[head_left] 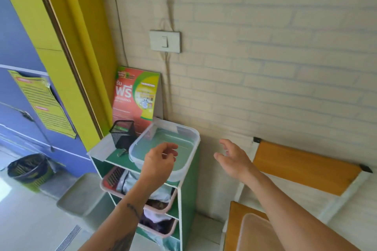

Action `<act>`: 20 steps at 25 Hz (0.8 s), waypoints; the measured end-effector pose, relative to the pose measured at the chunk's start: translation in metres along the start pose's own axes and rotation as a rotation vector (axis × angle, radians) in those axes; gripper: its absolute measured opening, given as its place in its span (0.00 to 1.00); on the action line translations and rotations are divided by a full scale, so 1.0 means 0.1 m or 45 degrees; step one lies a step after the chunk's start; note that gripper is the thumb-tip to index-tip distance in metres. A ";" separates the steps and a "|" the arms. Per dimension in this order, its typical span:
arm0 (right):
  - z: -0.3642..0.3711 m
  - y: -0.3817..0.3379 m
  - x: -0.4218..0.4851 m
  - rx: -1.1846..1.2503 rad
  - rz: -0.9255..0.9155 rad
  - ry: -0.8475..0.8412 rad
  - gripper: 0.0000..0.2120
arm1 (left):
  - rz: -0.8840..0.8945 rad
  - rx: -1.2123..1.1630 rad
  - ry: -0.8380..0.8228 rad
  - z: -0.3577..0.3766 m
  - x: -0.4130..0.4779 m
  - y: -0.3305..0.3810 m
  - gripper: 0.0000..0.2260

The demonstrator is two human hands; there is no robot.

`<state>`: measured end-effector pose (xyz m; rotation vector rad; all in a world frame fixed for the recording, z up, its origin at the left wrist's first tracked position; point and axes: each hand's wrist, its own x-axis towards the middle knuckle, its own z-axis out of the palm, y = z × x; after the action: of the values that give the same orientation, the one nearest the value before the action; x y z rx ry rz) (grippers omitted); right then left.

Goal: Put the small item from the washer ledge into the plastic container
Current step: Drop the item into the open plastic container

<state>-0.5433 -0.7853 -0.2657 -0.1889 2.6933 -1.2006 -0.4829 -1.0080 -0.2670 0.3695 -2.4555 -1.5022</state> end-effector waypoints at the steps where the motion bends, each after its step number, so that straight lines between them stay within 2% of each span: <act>1: 0.10 -0.09 0.06 -0.009 0.019 0.012 0.29 | 0.006 -0.005 0.014 -0.13 0.08 -0.09 0.16; 4: 0.48 -0.38 0.24 0.014 0.111 0.069 0.31 | 0.005 -0.013 0.046 -0.59 0.40 -0.40 0.17; 7: 0.84 -0.60 0.37 0.041 0.157 0.147 0.26 | -0.007 -0.007 0.115 -1.00 0.77 -0.76 0.17; 9: 1.04 -0.69 0.44 0.012 0.215 0.196 0.28 | -0.039 0.039 0.123 -1.20 0.95 -0.99 0.16; 14: 1.34 -0.76 0.48 -0.025 0.367 0.234 0.34 | -0.015 0.194 -0.073 -1.35 1.22 -1.52 0.16; 20: 1.43 -0.74 0.51 -0.183 0.375 0.244 0.34 | 0.154 0.675 -0.338 -1.22 1.36 -1.83 0.24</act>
<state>-0.5583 -0.9480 -0.3102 0.3097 2.8406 -0.9839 -0.5540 -1.2360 -0.3668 0.1091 -3.0097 -0.8809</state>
